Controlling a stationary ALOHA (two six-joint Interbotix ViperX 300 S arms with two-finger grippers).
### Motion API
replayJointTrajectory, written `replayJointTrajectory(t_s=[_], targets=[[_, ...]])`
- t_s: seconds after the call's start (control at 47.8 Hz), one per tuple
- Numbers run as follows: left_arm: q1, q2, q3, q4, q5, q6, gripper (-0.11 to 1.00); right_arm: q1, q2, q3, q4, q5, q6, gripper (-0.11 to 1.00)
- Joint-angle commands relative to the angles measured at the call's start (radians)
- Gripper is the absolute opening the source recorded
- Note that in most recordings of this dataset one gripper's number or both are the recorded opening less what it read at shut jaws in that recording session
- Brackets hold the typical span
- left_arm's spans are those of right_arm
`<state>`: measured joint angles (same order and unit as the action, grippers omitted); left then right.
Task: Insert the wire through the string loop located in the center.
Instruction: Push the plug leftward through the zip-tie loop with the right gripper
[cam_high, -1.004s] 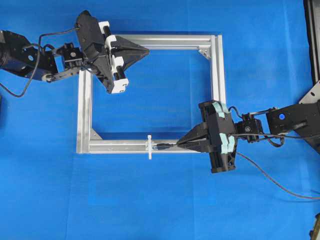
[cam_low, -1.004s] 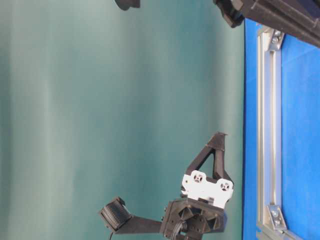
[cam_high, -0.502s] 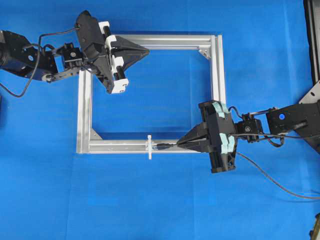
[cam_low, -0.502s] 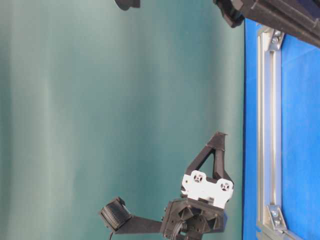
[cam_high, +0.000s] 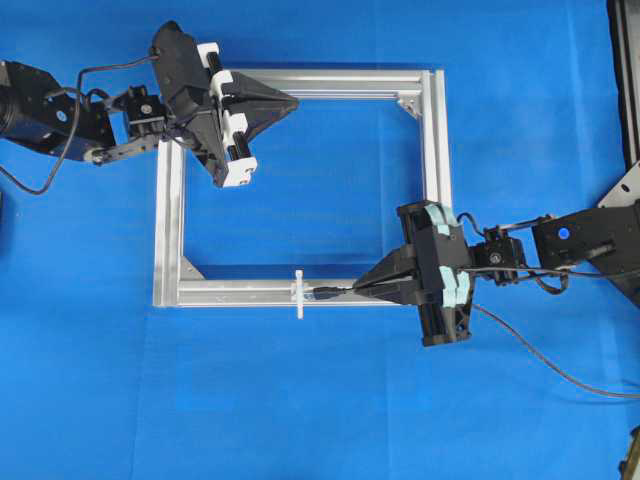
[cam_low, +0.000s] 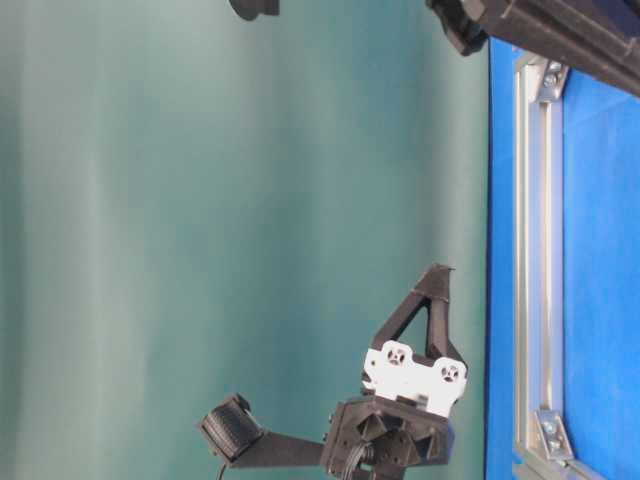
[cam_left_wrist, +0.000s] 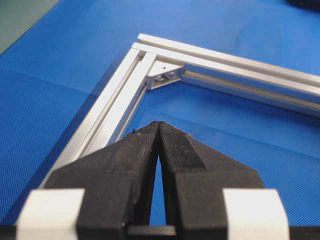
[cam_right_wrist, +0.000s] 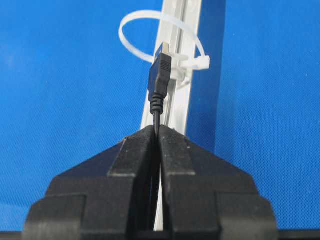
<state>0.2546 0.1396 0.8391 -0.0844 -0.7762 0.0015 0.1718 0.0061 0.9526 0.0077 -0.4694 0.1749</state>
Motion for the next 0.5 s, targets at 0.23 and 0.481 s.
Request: replayJointTrajectory(t_s=[0.23, 0.481], targets=[[-0.005, -0.034, -0.009, 0.003, -0.005, 0.0, 0.0, 0.0, 0.037, -0.066, 0.002, -0.017, 0.002, -0.03], [-0.005, -0.034, -0.009, 0.003, -0.005, 0.0, 0.0, -0.002, 0.106, -0.156, 0.002, -0.014, 0.002, -0.03]])
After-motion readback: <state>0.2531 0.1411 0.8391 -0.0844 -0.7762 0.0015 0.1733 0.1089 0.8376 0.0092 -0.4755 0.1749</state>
